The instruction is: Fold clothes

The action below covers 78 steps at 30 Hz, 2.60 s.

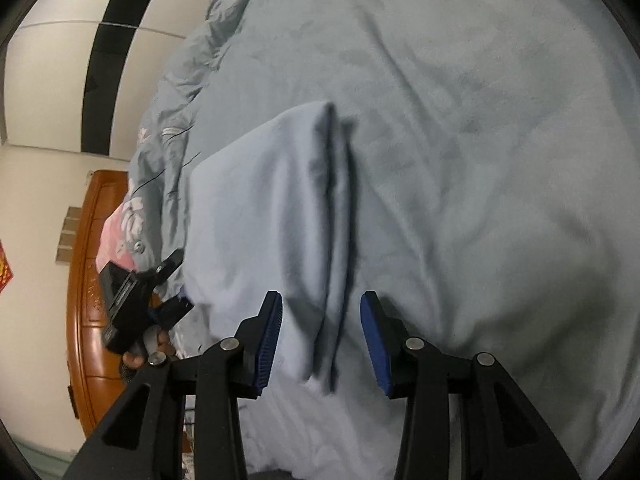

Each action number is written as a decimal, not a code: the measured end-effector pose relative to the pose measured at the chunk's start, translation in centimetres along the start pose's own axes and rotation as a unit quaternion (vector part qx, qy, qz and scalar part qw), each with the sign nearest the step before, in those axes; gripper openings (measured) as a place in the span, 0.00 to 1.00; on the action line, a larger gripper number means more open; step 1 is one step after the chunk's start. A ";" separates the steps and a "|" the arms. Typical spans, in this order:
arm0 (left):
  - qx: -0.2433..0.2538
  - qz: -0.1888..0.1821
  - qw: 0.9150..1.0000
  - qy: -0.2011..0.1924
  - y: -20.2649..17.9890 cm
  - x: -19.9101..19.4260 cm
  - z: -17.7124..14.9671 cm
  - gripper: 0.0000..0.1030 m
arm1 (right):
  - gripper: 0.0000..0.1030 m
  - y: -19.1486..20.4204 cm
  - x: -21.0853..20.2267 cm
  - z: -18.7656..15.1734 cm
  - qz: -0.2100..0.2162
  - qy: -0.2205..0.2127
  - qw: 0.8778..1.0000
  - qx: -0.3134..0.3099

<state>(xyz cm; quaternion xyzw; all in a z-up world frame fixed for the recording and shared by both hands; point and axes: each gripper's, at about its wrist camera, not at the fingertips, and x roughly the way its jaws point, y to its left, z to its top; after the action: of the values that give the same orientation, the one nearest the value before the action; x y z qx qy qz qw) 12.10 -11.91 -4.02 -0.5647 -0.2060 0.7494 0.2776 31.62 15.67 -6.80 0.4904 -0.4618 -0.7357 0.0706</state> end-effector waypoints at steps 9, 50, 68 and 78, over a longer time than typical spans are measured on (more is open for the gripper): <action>0.006 -0.028 1.000 -0.001 -1.7 -2.1 -2.2 0.63 | 0.41 0.3 1.1 -1.5 0.021 0.033 0.999 0.003; 0.011 0.001 1.000 -0.022 0.7 -3.7 -3.8 0.48 | 0.09 -1.0 0.1 -1.6 -0.043 0.047 0.997 -0.040; -0.021 -0.105 0.994 0.019 2.0 2.0 0.5 0.48 | 0.32 -3.5 1.8 2.2 0.054 -0.028 0.998 0.028; -0.040 -0.097 0.994 -0.032 -0.7 -2.4 -2.6 0.09 | 0.05 2.3 -1.0 2.9 0.035 -0.028 0.998 -0.039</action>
<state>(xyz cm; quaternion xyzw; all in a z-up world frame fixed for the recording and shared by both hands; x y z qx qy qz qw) 15.24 -12.88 -2.56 -0.5290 -0.2983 0.7275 0.3192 29.03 16.71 -4.13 0.4499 -0.4515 -0.7637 0.1028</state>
